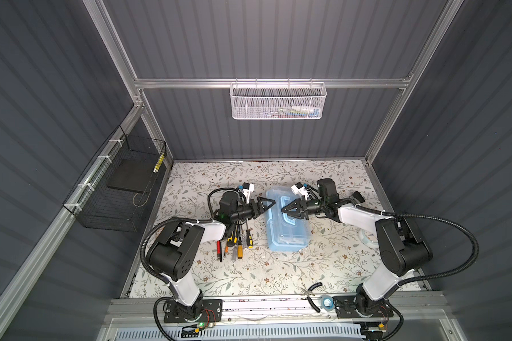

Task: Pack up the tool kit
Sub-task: 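Grip the box ends with both grippers and tilt it up on end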

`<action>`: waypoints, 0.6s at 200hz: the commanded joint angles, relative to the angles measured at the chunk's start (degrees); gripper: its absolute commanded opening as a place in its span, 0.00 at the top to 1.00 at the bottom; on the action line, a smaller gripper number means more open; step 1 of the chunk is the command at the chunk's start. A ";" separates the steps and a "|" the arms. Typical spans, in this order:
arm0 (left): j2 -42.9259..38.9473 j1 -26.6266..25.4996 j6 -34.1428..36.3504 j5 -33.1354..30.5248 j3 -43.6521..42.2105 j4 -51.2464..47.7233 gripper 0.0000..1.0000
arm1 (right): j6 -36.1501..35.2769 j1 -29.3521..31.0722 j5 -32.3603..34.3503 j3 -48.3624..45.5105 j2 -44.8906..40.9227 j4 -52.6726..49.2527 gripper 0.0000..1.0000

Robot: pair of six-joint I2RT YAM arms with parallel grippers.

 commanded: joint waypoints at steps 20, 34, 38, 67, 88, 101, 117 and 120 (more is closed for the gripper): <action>-4.06 -0.22 3.97 2.22 -0.90 -5.96 0.14 | -0.53 -1.52 0.93 -2.76 1.93 7.19 1.00; -3.94 -0.24 3.97 2.31 -0.87 -6.05 0.15 | -1.00 -1.53 1.15 -2.70 1.95 6.56 1.00; -3.89 -0.26 3.87 2.32 -0.91 -6.00 0.15 | -1.00 -1.54 1.10 -2.59 1.96 6.53 1.00; -2.97 -0.26 3.84 2.55 -1.52 -6.39 0.16 | -1.69 -1.69 1.62 -2.30 2.15 5.30 1.00; -3.63 -0.24 6.33 1.53 -1.41 -10.95 0.17 | -2.16 -1.80 2.08 -2.17 2.06 4.57 1.00; -4.55 -0.26 8.33 0.61 -1.04 -13.97 0.17 | -2.53 -1.78 2.23 -2.04 2.17 4.02 1.00; -4.98 -0.26 9.47 0.22 -0.65 -15.39 0.17 | -2.58 -1.78 2.47 -2.04 2.35 4.01 1.00; -4.94 -0.26 9.37 0.25 -0.67 -15.37 0.17 | -2.58 -1.78 2.43 -2.04 2.37 4.01 1.00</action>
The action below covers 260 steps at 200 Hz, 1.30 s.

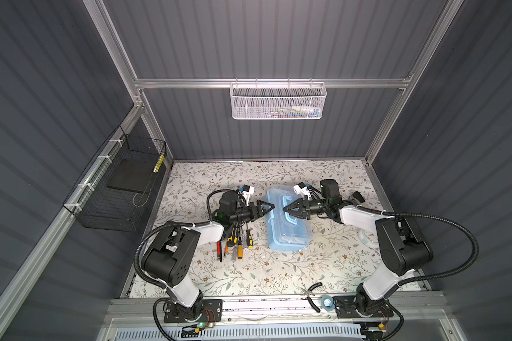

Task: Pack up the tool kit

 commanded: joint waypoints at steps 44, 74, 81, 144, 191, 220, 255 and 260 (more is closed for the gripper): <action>0.86 -0.26 -3.07 4.32 -1.81 5.96 0.25 | -5.08 -0.41 4.61 -0.42 2.46 -0.05 1.00; 6.10 -0.18 -15.21 9.32 -2.82 25.70 0.31 | -5.54 -0.39 5.09 -0.42 2.78 -0.63 1.00; 7.92 -0.10 -18.67 10.90 -2.65 30.95 0.31 | -5.54 -0.38 5.12 -0.46 2.91 -0.55 1.00; 16.98 -0.07 -32.35 16.87 1.33 50.46 0.33 | -5.36 -0.36 5.17 -0.51 3.47 0.07 1.00; 10.51 0.04 -33.69 19.87 3.12 50.46 0.32 | -4.66 -0.36 5.83 -0.16 6.16 1.31 1.00; 7.94 0.43 -34.60 20.92 2.90 50.47 0.30 | -5.27 -0.70 6.49 -0.15 7.38 0.53 1.00; 7.77 0.79 -34.12 20.41 1.56 50.46 0.30 | -6.03 -0.89 7.28 -0.08 7.19 -0.76 1.00; 7.40 0.79 -34.03 20.33 1.56 50.46 0.30 | -6.30 -0.97 7.56 0.01 7.20 -1.31 1.00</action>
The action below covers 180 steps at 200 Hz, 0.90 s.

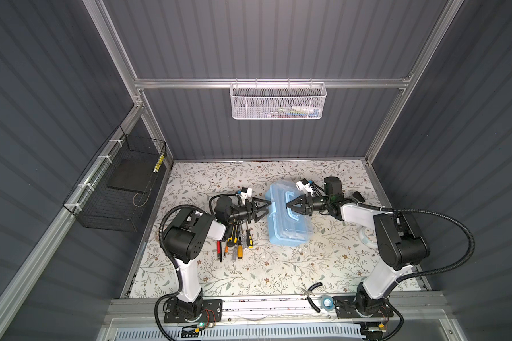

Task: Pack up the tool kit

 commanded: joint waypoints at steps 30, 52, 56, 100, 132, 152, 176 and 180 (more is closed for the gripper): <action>-10.01 -2.55 -0.86 8.70 2.79 13.63 0.30 | -6.36 0.93 11.96 -1.14 5.08 -5.23 1.00; -11.11 -2.55 -1.17 9.48 2.85 13.63 0.30 | -5.31 -0.18 11.42 -1.31 6.25 -2.90 1.00; -11.26 -2.53 -1.25 9.68 2.95 13.63 0.30 | -5.02 -0.36 11.32 -1.36 6.59 -2.48 1.00; -12.85 -2.46 -1.61 10.98 2.66 13.63 0.30 | -5.07 -0.85 11.92 -2.36 5.90 -1.93 1.00; -12.17 -2.46 -1.25 11.26 2.18 13.67 0.29 | -3.96 -0.86 11.70 -2.54 5.57 -0.43 1.00; -10.98 -2.46 -1.14 11.23 1.86 13.63 0.29 | -2.76 -0.84 11.47 -2.85 5.36 1.20 1.00; -10.78 -2.46 -0.83 11.33 1.70 13.63 0.29 | -2.40 -0.85 11.49 -3.07 4.51 1.48 1.00; -10.71 -2.40 -0.66 11.33 1.70 13.67 0.29 | -2.40 -0.93 11.55 -3.15 4.30 1.45 1.00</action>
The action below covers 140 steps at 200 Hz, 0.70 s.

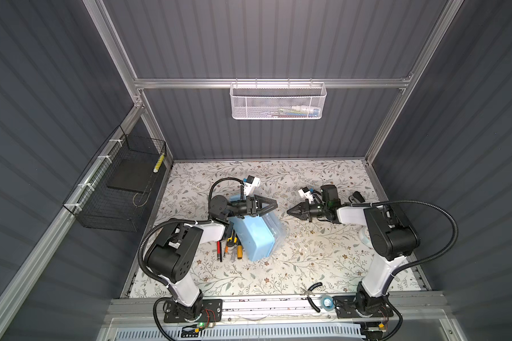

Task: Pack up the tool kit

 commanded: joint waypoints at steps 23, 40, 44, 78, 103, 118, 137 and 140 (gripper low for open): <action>2.48 0.34 0.65 1.95 0.78 3.07 0.28 | 0.01 -0.57 1.48 -0.30 -2.22 0.42 1.00; 3.21 0.40 0.58 1.73 1.36 3.05 0.26 | -1.05 -0.57 1.60 -0.10 -2.40 -1.08 1.00; 3.25 0.40 0.45 1.58 1.46 3.07 0.25 | -1.43 -0.57 1.68 -0.12 -2.56 -1.51 1.00; 3.43 0.77 0.59 0.81 3.55 1.78 0.20 | -4.22 -0.57 3.29 0.65 -3.22 -5.13 0.79; 2.70 0.80 3.27 0.51 6.60 -4.05 0.17 | -3.45 -0.49 3.37 0.41 -2.61 -3.22 0.56; 1.27 0.77 7.75 0.34 8.92 -11.94 0.17 | -2.17 -0.49 3.10 0.03 -1.99 -0.76 0.50; -3.13 0.75 20.65 -1.24 12.41 -32.22 0.17 | 0.13 -0.49 3.38 -0.57 -2.01 2.20 0.47; -4.17 0.75 24.14 -2.16 13.14 -37.88 0.17 | 0.66 -0.49 3.50 -0.81 -2.24 2.95 0.47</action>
